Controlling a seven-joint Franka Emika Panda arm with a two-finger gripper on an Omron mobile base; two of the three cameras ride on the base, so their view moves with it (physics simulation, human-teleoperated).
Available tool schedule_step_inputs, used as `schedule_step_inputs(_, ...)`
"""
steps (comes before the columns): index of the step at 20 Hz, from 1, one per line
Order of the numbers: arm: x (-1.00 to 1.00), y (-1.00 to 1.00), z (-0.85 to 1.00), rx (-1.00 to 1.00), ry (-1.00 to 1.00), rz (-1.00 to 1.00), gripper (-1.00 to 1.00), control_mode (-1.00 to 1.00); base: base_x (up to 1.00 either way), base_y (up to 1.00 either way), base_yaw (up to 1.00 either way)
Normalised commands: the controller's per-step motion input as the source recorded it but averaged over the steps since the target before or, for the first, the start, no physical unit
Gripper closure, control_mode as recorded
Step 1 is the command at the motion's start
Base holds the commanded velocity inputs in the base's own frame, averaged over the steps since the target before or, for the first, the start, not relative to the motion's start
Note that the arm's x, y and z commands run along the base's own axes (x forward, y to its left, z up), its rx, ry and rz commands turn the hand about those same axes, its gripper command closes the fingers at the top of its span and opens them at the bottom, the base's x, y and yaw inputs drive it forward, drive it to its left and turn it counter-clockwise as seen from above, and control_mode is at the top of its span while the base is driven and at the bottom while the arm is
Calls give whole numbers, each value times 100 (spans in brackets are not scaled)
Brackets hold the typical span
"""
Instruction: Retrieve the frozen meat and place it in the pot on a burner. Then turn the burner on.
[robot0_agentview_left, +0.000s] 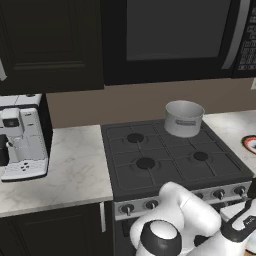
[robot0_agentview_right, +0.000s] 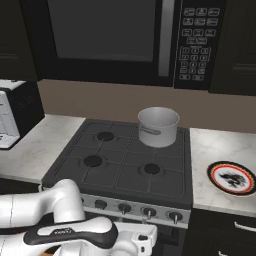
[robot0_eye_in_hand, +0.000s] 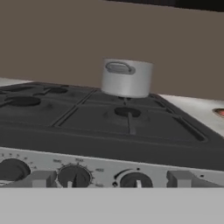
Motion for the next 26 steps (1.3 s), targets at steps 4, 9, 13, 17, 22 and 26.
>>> schedule_step_inputs(4,17,0,-24,9,-5,6,-100,-100,0,0,0)
schedule_step_inputs(9,15,0,-23,8,-15,3,-100,-100,0,0,0)
schedule_step_inputs(13,9,-5,-23,6,-19,1,-100,-100,0,0,0)
schedule_step_inputs(17,2,-27,-9,4,-11,0,-100,-100,0,0,0)
schedule_step_inputs(22,5,-43,0,1,-2,0,-100,-100,0,0,0)
schedule_step_inputs(26,11,-31,-1,0,0,0,-100,-100,0,0,0)
